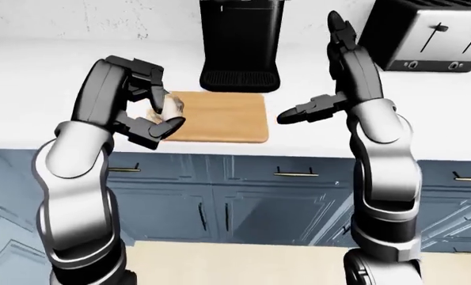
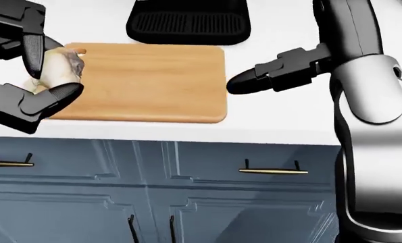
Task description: Place the avocado and the garlic on separate cutting boards.
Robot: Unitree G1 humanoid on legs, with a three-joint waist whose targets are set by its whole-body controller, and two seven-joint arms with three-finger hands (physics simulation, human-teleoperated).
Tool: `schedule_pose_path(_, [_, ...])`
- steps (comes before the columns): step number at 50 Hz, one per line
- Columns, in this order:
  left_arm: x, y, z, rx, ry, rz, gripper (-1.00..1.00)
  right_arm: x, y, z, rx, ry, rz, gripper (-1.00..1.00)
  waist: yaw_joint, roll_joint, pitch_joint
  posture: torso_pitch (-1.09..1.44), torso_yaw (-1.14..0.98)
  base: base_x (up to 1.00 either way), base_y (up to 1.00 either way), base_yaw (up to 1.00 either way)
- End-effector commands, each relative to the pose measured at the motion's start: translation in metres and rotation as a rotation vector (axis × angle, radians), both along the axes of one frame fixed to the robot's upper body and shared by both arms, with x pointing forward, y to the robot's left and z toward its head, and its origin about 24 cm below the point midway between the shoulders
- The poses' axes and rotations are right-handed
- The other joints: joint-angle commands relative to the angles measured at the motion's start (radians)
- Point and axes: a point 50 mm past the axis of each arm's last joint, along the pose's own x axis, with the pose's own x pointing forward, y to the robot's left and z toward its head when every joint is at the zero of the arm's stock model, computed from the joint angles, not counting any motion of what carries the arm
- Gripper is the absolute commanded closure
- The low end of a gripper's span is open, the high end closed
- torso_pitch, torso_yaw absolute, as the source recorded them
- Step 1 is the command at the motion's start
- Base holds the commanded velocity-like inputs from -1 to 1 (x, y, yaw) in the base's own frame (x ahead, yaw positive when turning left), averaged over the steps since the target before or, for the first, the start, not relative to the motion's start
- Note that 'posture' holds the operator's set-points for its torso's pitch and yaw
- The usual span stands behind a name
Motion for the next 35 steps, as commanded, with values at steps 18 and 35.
schedule_pose_path(18, [-0.005,-0.002,0.012,0.015,-0.070,-0.007,1.00,-0.004,0.001,0.012,-0.006,-0.064,0.001,-1.00,-0.021,0.025,-0.057,0.00,0.00,0.09,0.00,0.00])
schedule_pose_path(35, [0.005,-0.013,0.007,0.021,-0.070,-0.025,1.00,-0.007,-0.002,0.008,0.012,-0.069,0.000,-1.00,-0.009,-0.007,-0.055,0.00,0.00,0.05,0.00,0.00])
